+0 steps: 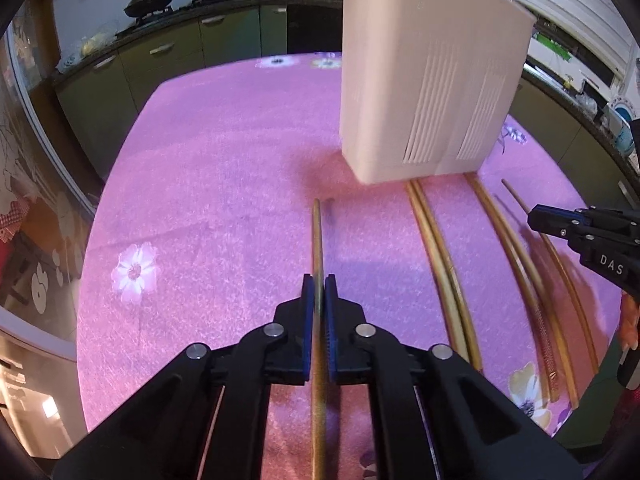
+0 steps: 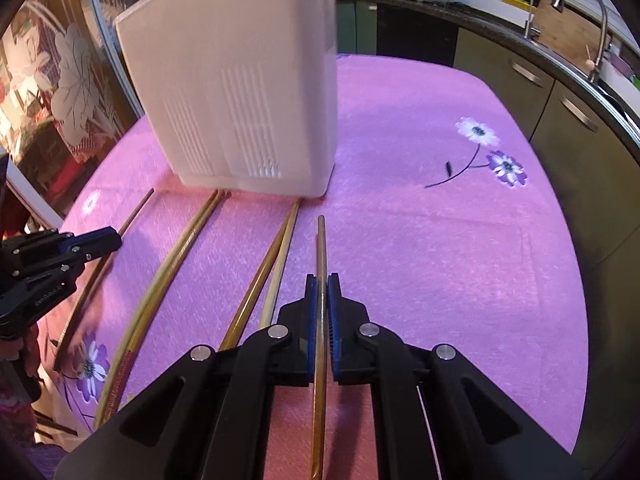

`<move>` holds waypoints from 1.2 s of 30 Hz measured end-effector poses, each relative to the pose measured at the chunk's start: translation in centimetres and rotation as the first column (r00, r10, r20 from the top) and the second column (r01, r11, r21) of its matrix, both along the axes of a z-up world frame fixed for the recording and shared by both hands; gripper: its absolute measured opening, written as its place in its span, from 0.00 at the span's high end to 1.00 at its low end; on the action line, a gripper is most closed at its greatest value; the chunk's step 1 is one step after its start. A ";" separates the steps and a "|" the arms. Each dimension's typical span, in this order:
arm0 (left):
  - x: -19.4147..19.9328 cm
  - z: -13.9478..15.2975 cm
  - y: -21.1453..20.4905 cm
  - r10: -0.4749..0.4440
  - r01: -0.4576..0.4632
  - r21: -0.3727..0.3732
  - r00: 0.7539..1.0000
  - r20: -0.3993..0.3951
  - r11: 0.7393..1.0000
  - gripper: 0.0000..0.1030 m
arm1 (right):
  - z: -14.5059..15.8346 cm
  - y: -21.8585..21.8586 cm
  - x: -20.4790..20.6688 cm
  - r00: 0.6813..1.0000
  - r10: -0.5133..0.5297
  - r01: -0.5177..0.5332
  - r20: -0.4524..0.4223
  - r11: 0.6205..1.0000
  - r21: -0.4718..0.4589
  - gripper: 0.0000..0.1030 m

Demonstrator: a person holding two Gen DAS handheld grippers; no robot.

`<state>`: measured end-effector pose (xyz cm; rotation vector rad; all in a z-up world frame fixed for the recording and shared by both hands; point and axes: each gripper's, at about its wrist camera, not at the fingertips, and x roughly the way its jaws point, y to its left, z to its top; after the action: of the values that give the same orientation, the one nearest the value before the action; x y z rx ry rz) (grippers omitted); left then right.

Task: Organize utensils
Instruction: 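Close the left gripper on a wooden chopstick while the right closes on another, then drop the chopstick into the holder with the left gripper while the right inserts its chopstick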

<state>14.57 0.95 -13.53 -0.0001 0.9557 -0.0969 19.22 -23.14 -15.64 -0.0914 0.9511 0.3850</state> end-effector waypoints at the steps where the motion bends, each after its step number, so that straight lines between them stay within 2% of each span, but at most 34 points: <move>1: -0.2 0.3 0.1 -0.003 0.003 -0.002 1.000 0.009 1.000 0.95 | 0.3 -0.3 0.0 1.000 -0.003 0.003 0.007 1.000 0.010 0.94; 6: -0.9 2.4 0.0 -0.018 0.020 -0.021 0.997 0.073 1.000 0.95 | 2.6 -1.6 -0.5 0.998 -0.032 0.028 0.056 0.997 0.072 0.94; 15: -2.5 7.7 -0.9 -0.064 0.077 -0.056 0.978 0.198 0.995 0.95 | 7.3 -3.2 -2.2 0.988 -0.055 0.032 0.146 0.988 0.154 0.94; 27: -3.0 12.8 -2.6 -0.117 0.144 -0.070 0.947 0.298 0.987 0.95 | 11.0 -3.9 -4.3 0.976 -0.050 0.006 0.214 0.979 0.203 0.94; 32: -2.7 14.9 -3.2 -0.131 0.156 -0.044 0.929 0.347 0.987 0.95 | 12.5 -4.3 -4.9 0.967 -0.060 0.005 0.246 0.976 0.218 0.94; 36: -2.1 17.7 -3.5 -0.141 0.166 -0.029 0.905 0.401 0.986 0.95 | 13.4 -4.5 -5.2 0.962 -0.064 0.003 0.265 0.975 0.222 0.94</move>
<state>12.48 -2.60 4.17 0.0359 0.5418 -0.2634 14.03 -27.63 -2.24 0.0736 0.6339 0.4321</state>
